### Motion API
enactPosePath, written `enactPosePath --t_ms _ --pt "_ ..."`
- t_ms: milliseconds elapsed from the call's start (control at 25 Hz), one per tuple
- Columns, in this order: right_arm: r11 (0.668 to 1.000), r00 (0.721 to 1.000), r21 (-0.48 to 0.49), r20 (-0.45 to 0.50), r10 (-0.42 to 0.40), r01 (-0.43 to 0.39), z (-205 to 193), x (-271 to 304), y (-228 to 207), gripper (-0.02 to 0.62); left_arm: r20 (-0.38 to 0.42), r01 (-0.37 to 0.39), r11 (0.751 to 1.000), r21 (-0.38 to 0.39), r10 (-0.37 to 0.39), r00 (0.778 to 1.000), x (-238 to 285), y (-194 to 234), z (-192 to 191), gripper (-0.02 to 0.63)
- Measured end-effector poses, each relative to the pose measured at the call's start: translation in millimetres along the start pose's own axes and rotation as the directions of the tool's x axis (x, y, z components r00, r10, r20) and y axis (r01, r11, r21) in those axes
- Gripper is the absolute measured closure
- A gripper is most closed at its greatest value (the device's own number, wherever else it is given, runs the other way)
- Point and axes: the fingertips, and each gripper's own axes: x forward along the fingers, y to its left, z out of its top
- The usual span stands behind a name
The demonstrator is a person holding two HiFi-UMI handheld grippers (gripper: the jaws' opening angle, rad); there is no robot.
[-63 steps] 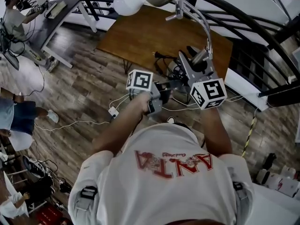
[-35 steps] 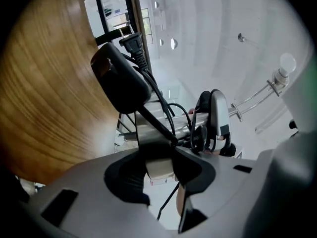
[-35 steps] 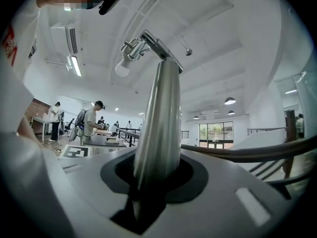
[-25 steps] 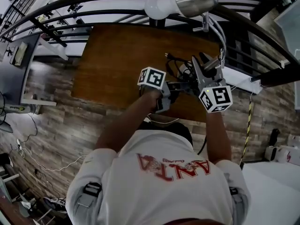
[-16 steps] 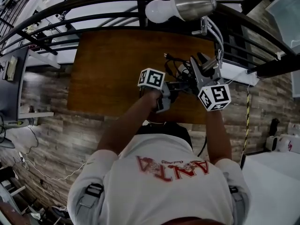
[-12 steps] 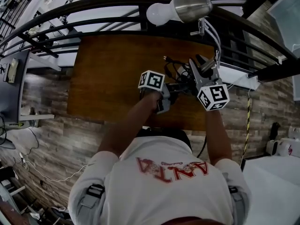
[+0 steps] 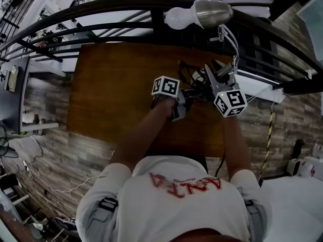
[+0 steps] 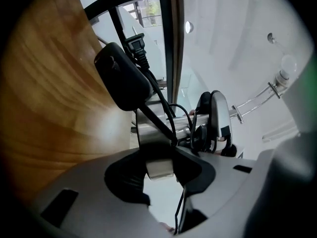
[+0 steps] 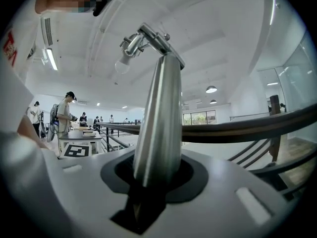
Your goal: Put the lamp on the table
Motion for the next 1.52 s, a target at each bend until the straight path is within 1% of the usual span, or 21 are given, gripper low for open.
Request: enactPosePath --t_ms 160,280,520,680,880,1160,1360,1520 --pt "1.000 1.000 0.019 -0.016 -0.013 0.014 -27 14 -33 0.477 -0.005 0.006 1.000 -0.031 -0.006 1.000 24 26 19 0.465" --pt "1.000 0.999 0.009 -0.031 -0.016 0.016 -43 18 -48 0.477 -0.010 0.003 0.999 -0.039 -0.004 1.000 39 43 26 0.465" --pt "1.000 0.999 -0.006 -0.049 -0.010 0.010 -61 31 -67 0.477 -0.006 -0.003 0.999 -0.054 0.003 1.000 53 63 44 0.466" --pt "1.000 0.999 0.008 -0.051 0.004 -0.003 -76 37 -75 0.477 0.005 -0.015 0.998 -0.061 0.015 1.000 58 79 51 0.466" --pt "0.999 0.998 0.039 -0.056 0.013 -0.011 -100 40 -88 0.477 0.011 -0.048 0.996 -0.072 0.049 0.999 66 100 54 0.466" --pt "0.997 0.999 0.075 -0.048 0.018 -0.015 -110 41 -92 0.479 0.024 -0.086 0.994 -0.071 0.088 0.996 64 109 56 0.466" --pt "0.997 0.999 0.076 -0.045 0.026 -0.022 -109 44 -93 0.480 0.032 -0.088 0.994 -0.071 0.090 0.995 62 109 58 0.466" --pt "0.996 0.998 0.084 -0.055 0.031 -0.026 -111 44 -92 0.479 0.039 -0.082 0.993 -0.088 0.086 0.996 63 109 57 0.466"
